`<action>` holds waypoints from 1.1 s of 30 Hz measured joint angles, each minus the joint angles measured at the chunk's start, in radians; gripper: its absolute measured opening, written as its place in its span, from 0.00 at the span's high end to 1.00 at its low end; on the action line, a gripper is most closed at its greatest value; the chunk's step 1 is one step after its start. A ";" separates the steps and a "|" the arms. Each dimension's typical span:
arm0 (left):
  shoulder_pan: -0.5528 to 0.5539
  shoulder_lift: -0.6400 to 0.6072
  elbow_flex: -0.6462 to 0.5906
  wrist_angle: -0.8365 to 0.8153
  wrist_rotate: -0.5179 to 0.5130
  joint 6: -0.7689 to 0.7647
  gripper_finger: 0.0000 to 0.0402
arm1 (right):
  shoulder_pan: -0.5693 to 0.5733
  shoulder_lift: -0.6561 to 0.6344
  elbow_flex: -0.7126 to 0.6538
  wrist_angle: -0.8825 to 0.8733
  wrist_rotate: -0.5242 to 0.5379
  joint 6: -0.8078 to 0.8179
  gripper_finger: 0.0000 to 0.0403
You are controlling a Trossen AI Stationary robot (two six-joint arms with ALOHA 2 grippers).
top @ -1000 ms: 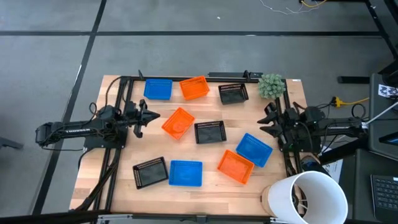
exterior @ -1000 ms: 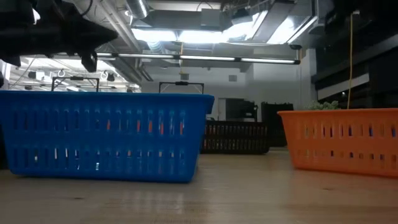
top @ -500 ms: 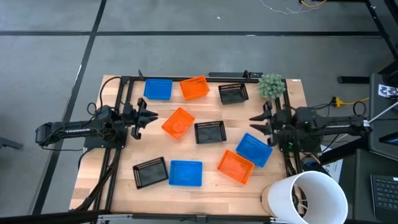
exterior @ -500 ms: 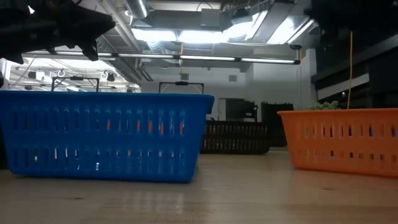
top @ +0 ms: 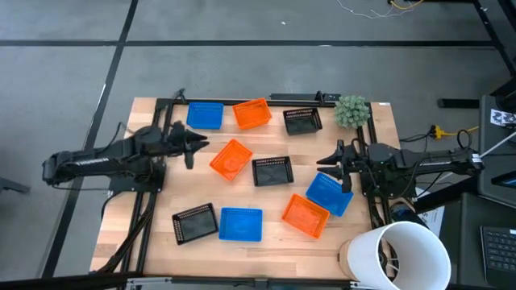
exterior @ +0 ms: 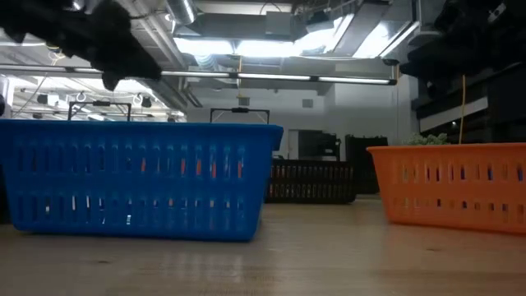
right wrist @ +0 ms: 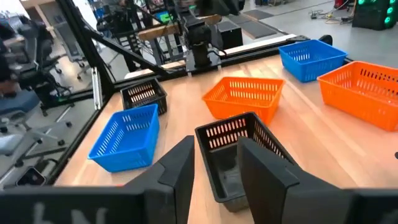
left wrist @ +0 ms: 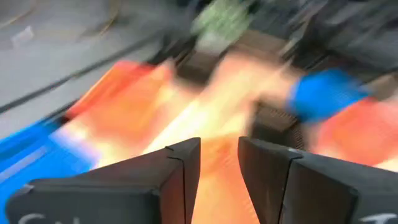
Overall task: Stack baskets by color
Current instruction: Stack the middle left orange bin on the top orange bin
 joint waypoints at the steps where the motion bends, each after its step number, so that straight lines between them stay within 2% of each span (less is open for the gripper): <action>1: 0.000 0.044 0.044 -0.070 -0.028 0.007 0.75 | 0.000 0.000 0.000 0.000 0.006 -0.006 0.70; 6: 0.000 0.285 0.194 -0.202 -0.074 0.008 0.75 | 0.000 0.000 0.000 0.000 0.080 -0.019 0.70; 14: 0.009 0.627 0.307 -0.231 -0.060 -0.043 0.75 | 0.000 0.001 0.000 -0.001 0.120 -0.021 0.70; 17: 0.009 0.717 0.346 -0.228 -0.058 -0.133 0.75 | 0.000 0.001 0.000 -0.004 0.120 -0.019 0.70; 19: 0.011 0.769 0.366 -0.234 -0.058 -0.190 0.75 | 0.000 0.001 0.000 -0.008 0.120 -0.019 0.70; 24: 0.011 0.858 0.396 -0.233 -0.058 -0.202 0.75 | 0.000 0.001 0.000 -0.019 0.120 -0.018 0.70; 33: 0.014 0.925 0.399 -0.233 -0.035 -0.236 0.75 | 0.000 0.001 0.000 -0.027 0.119 -0.018 0.70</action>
